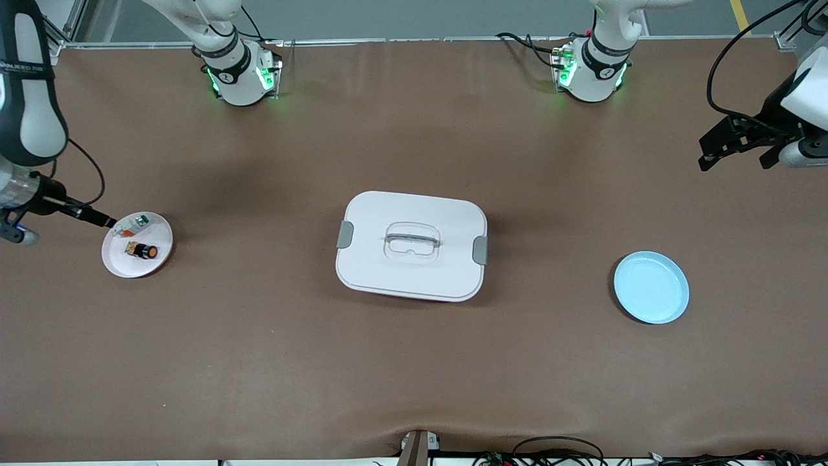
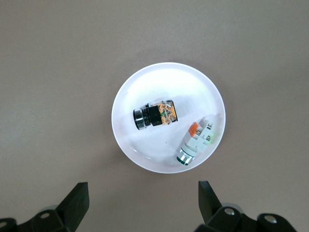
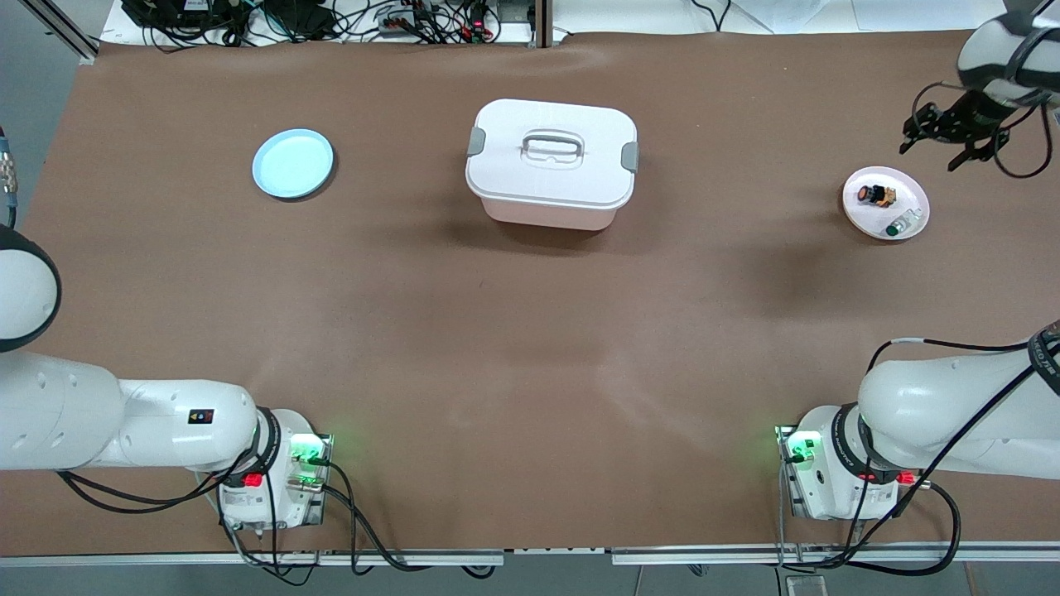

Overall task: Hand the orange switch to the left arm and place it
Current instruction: 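Lower the right gripper over the black-orange switch on the white plate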

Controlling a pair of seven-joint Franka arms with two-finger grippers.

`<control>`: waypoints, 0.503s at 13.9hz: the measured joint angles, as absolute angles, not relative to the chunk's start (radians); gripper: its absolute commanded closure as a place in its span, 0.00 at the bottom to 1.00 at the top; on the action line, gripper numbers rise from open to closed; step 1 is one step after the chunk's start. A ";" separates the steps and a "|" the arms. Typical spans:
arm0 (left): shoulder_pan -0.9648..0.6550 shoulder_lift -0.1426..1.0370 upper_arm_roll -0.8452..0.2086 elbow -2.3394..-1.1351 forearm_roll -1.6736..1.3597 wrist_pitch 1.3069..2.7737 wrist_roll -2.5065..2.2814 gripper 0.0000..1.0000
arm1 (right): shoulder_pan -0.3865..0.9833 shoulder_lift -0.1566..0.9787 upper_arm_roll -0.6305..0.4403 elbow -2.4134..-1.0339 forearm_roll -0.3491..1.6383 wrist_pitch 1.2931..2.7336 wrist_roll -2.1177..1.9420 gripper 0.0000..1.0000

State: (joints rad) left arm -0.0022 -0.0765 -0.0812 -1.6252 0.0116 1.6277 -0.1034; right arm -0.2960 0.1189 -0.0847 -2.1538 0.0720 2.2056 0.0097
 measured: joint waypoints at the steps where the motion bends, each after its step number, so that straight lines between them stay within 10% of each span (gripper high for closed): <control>1: -0.002 -0.077 -0.081 -1.625 0.012 1.628 -0.103 0.00 | -0.296 0.119 -0.084 -2.182 0.074 2.252 0.010 0.00; 7: -0.002 -0.076 -0.081 -1.625 0.012 1.628 -0.103 0.00 | -0.290 0.154 -0.072 -2.251 0.074 2.376 0.009 0.00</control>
State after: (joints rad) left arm -0.0022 -0.0765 -0.0813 -1.6248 0.0116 1.6277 -0.1034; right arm -0.2901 0.1537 -0.0723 -2.2509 0.0741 2.3755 0.0090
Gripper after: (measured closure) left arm 0.000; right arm 0.000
